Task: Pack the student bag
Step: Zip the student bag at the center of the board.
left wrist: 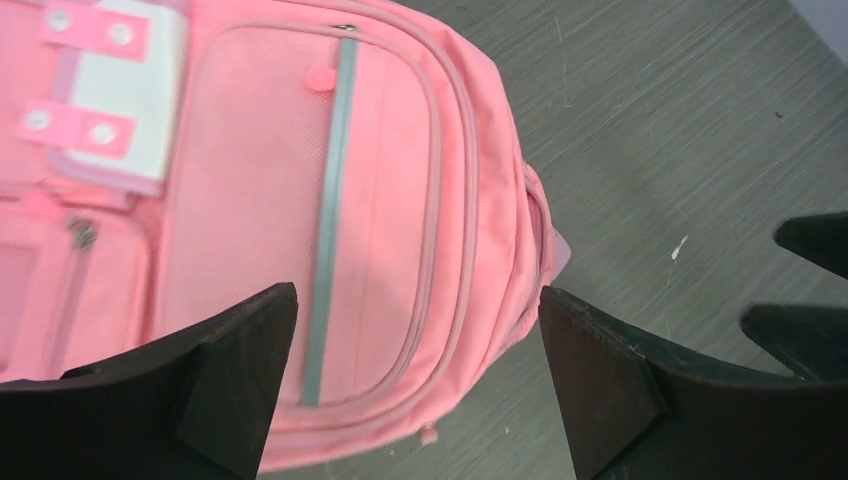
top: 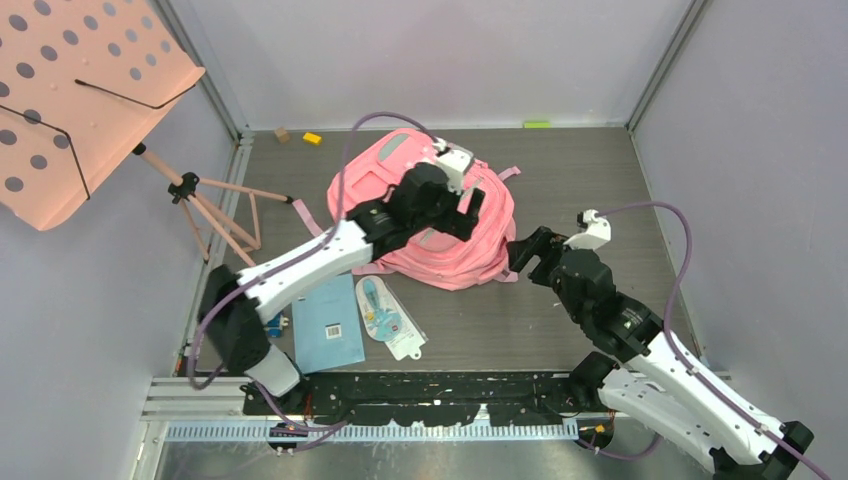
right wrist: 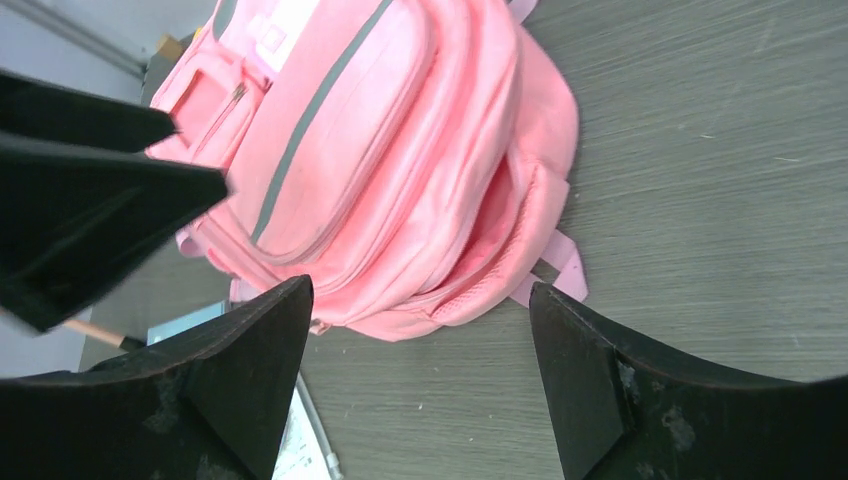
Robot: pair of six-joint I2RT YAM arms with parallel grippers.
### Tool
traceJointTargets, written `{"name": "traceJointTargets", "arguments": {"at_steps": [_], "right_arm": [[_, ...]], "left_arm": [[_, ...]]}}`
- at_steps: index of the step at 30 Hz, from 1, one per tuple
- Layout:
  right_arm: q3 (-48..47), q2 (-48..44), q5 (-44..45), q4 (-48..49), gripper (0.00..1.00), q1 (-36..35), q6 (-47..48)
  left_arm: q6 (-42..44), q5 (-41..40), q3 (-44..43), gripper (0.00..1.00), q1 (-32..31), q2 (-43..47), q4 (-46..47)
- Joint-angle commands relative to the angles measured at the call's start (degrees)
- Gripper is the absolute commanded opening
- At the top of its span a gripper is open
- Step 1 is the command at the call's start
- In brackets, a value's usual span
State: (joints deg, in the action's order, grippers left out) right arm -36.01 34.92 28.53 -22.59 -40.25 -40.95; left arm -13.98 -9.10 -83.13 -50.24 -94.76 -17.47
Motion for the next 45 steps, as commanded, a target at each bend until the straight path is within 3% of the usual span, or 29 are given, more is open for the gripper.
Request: {"name": "traceJointTargets", "arguments": {"at_steps": [1, 6, 8, 14, 19, 23, 27, 33, 45], "right_arm": [[-4.97, 3.91, -8.43, 1.46, 0.81, 0.04, 4.65], [-6.52, 13.18, -7.49, 6.73, 0.73, -4.83, 1.56], [-7.9, 18.4, -4.03, 10.21, 0.72, -11.92, 0.99], [-16.33, 37.64, 2.8, 19.5, 0.7, -23.45, 0.12], [-30.27, 55.09, 0.76, 16.71, 0.63, -26.22, 3.07], [-39.03, 64.6, -0.83, 11.9, 0.59, -26.26, 4.59], [-43.34, 70.75, -1.06, 10.57, 0.57, -26.0, 4.04], [-46.28, 77.21, -0.6, 10.42, 0.54, -24.56, 2.0], [-47.88, 84.75, 8.98, 15.91, 0.48, -24.36, 6.08]], "left_arm": [[-0.63, 3.93, 7.24, 0.95, 4.07, 13.29, -2.26], [-8.68, 8.84, 15.39, 0.96, 17.8, 19.61, -4.51], [-11.67, 13.13, 17.25, 0.96, 22.25, 20.31, -4.43], [-18.69, 23.87, 23.24, 0.97, 35.22, 18.05, 0.2], [-27.89, 35.48, 28.21, 0.95, 42.1, 12.25, 8.05], [-29.34, 38.22, 27.56, 0.93, 43.94, 8.38, 8.44], [-27.31, 34.19, 27.3, 0.92, 44.49, 8.74, 6.25], [-26.29, 32.0, 26.3, 0.89, 45.85, 7.26, 3.31], [-25.32, 24.65, 25.39, 0.84, 46.09, 6.69, -1.75]]}}
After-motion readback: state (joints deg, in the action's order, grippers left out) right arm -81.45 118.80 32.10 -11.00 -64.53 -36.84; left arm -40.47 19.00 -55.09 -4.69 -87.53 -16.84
